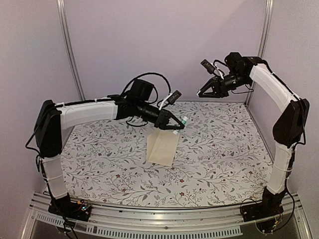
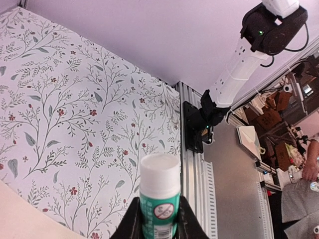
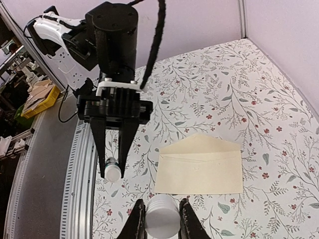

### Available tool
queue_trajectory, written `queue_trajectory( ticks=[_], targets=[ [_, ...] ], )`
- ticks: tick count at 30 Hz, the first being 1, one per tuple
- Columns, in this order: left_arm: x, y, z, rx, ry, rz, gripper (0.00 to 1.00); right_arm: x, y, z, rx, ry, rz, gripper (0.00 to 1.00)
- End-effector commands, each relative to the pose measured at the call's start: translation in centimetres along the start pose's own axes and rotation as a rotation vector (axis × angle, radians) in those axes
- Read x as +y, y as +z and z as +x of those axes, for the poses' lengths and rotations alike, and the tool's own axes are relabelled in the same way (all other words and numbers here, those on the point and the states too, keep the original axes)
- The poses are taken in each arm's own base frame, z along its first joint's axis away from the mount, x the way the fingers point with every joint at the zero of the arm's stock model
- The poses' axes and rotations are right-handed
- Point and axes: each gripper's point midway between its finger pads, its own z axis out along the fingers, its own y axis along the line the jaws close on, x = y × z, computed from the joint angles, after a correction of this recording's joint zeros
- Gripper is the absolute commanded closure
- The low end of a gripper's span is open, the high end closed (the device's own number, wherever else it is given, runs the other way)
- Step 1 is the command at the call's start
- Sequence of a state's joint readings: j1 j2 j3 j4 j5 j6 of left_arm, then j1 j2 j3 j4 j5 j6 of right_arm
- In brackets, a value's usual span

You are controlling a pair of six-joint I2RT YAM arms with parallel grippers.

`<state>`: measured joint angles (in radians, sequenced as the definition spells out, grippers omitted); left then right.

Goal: Place the letter into the envelope and seal it

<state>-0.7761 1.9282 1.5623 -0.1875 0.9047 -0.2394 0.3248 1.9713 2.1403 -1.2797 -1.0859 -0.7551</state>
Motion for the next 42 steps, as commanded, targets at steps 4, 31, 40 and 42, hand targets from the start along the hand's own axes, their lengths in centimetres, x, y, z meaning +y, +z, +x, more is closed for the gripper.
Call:
queue_trajectory(
  ticks=[4, 31, 40, 42],
  targets=[
    [-0.2, -1.1, 0.5, 0.025, 0.018, -0.026, 0.99, -3.4, -0.5, 3.1, 0.076, -0.054, 0.167, 0.99],
    [2.3, -7.3, -7.3, -0.362, 0.052, -0.409, 0.97, -10.8, -0.1, 25.7, 0.503, 0.118, 0.669, 0.92],
    [2.2, -7.4, -7.6, -0.368, 0.043, -0.408, 0.96, -11.2, 1.3, 30.1, 0.564, 0.195, 0.642, 0.87],
    [2.2, -7.4, -7.6, -0.367, 0.044, -0.409, 0.96, -11.3, 1.4, 30.6, 0.571, 0.204, 0.638, 0.85]
  ],
)
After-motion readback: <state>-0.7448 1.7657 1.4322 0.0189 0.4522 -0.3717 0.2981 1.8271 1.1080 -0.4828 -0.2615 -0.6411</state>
